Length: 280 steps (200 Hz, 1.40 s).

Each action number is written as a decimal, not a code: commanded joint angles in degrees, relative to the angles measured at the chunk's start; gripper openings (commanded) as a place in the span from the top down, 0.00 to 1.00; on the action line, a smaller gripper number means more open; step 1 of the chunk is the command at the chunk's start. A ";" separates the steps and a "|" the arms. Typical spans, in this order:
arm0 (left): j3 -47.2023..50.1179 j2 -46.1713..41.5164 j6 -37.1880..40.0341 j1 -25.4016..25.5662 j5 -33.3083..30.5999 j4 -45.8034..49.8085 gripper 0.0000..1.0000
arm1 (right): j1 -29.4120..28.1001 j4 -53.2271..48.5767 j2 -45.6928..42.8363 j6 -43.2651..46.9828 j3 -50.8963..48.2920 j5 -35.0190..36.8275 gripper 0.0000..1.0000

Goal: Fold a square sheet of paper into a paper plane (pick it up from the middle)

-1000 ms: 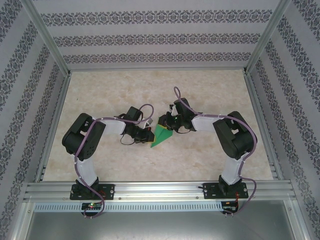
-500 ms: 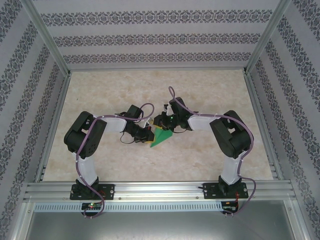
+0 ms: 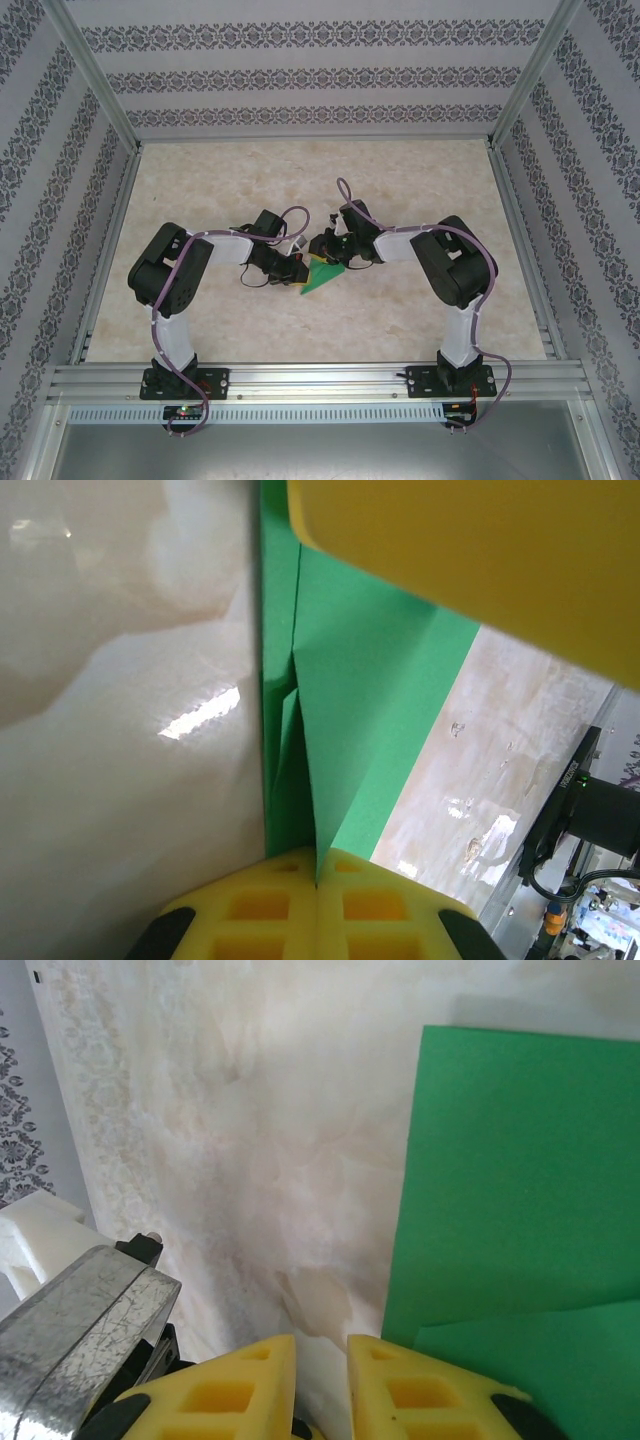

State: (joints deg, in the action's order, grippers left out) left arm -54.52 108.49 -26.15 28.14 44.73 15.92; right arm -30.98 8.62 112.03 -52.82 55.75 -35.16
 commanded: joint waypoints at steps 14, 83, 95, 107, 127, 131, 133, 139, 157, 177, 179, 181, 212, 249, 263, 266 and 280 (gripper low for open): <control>3.40 2.01 -0.64 -0.05 -5.23 0.40 1.00 | 1.22 1.78 -3.78 -0.05 -1.03 -0.97 0.76; 3.87 1.43 -3.41 -0.06 -5.98 -1.37 1.00 | 1.19 -2.69 -9.56 2.64 -2.46 -1.79 0.75; 3.94 1.45 -3.73 -0.10 -6.00 -1.42 1.00 | 0.72 -2.33 -8.56 2.42 -2.51 -1.50 0.76; 4.07 1.44 -3.88 -0.08 -6.14 -1.42 1.00 | 0.36 -1.42 -7.53 1.82 -2.32 -1.65 0.77; 4.10 1.38 -4.07 -0.05 -6.40 -1.38 1.00 | -0.12 -0.23 -6.02 1.10 -1.86 -1.83 0.78; 4.15 1.37 -4.06 -0.03 -6.49 -1.35 1.00 | -0.21 -0.07 -5.80 1.05 -1.79 -1.76 0.78; 4.16 1.35 -4.14 -0.02 -6.60 -1.34 1.00 | -0.22 0.00 -5.71 1.05 -1.83 -1.76 0.78; 4.12 1.25 -4.21 -0.09 -6.73 -1.31 1.00 | -0.30 0.08 -5.32 1.13 -1.71 -1.67 0.78; 4.17 0.90 -4.13 0.03 -6.85 -1.63 1.00 | -0.28 0.80 -4.03 1.05 -1.66 -2.18 0.78; 4.54 0.25 -3.18 0.24 -6.68 -2.13 1.00 | -0.14 1.16 -2.92 1.05 -1.17 -2.38 0.78; 4.54 0.24 -3.02 0.24 -6.72 -2.12 1.00 | -0.07 1.14 -2.86 1.05 -1.08 -2.42 0.78; 4.52 0.17 -2.87 0.27 -6.75 -2.12 1.00 | -0.05 1.13 -2.76 0.98 -0.99 -2.38 0.78; 5.00 0.15 -1.50 0.78 -6.87 -2.65 0.99 | 0.48 1.24 -0.95 1.26 0.22 -2.81 0.78; 5.47 -0.03 -1.17 1.27 -7.46 -3.08 0.97 | 0.77 1.42 0.76 1.32 0.33 -3.13 0.79; 5.55 -0.06 -1.18 1.38 -7.74 -3.25 0.96 | 0.75 1.65 1.16 1.62 0.40 -3.40 0.79; 5.51 -0.05 -1.18 1.43 -7.77 -3.26 0.96 | 0.79 1.52 1.25 1.68 0.34 -3.36 0.79; 5.53 -0.07 -1.10 1.58 -7.88 -3.17 0.95 | 0.91 1.57 1.81 1.75 0.28 -3.17 0.79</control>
State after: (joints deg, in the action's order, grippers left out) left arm -51.20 106.87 -28.97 28.62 43.83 10.44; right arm -30.59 9.30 112.20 -51.48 55.22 -37.69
